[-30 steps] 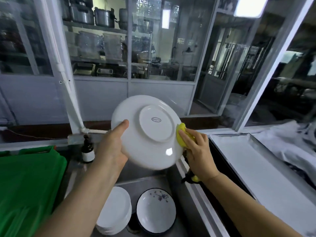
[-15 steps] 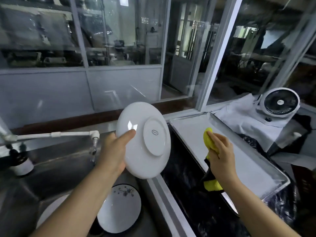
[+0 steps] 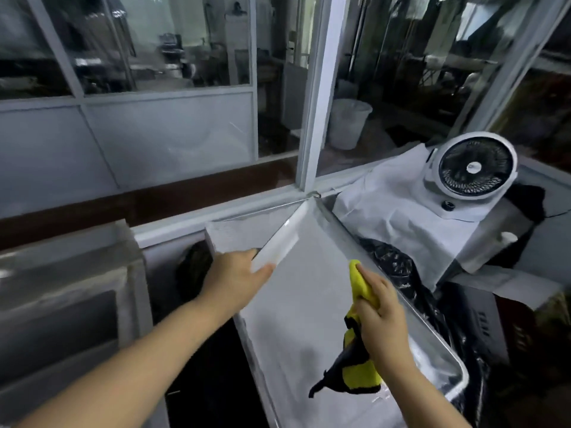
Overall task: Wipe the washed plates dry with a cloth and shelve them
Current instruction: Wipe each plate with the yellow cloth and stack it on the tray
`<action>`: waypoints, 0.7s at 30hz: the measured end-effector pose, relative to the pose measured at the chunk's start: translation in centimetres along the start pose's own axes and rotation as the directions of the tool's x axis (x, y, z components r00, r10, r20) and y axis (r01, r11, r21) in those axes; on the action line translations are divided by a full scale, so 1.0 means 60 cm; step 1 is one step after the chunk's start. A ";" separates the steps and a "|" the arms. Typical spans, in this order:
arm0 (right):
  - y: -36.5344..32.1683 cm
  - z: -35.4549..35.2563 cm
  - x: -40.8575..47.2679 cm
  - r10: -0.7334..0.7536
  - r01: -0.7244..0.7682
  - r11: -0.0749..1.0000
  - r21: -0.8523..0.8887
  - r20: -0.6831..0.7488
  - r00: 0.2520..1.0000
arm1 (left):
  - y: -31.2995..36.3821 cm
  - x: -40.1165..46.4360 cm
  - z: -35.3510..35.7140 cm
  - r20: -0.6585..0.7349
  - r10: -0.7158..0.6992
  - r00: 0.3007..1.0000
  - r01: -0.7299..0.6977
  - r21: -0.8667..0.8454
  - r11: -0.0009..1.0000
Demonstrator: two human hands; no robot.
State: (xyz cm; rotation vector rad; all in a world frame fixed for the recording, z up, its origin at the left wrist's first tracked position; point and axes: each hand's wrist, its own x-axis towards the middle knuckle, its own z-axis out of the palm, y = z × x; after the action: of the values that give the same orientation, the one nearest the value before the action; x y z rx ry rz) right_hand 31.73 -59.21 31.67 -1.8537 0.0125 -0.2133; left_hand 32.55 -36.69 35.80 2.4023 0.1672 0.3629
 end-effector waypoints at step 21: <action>0.135 -0.008 0.153 0.225 -0.225 0.968 0.108 0.012 0.974 | -0.149 0.158 0.291 0.430 0.578 0.693 -0.720 0.432 0.542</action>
State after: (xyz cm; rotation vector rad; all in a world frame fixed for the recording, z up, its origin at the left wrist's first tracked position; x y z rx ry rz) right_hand 41.48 -63.09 25.40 -1.7276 0.2073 -0.0540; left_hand 46.68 -38.76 19.36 3.0230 -0.9187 0.3860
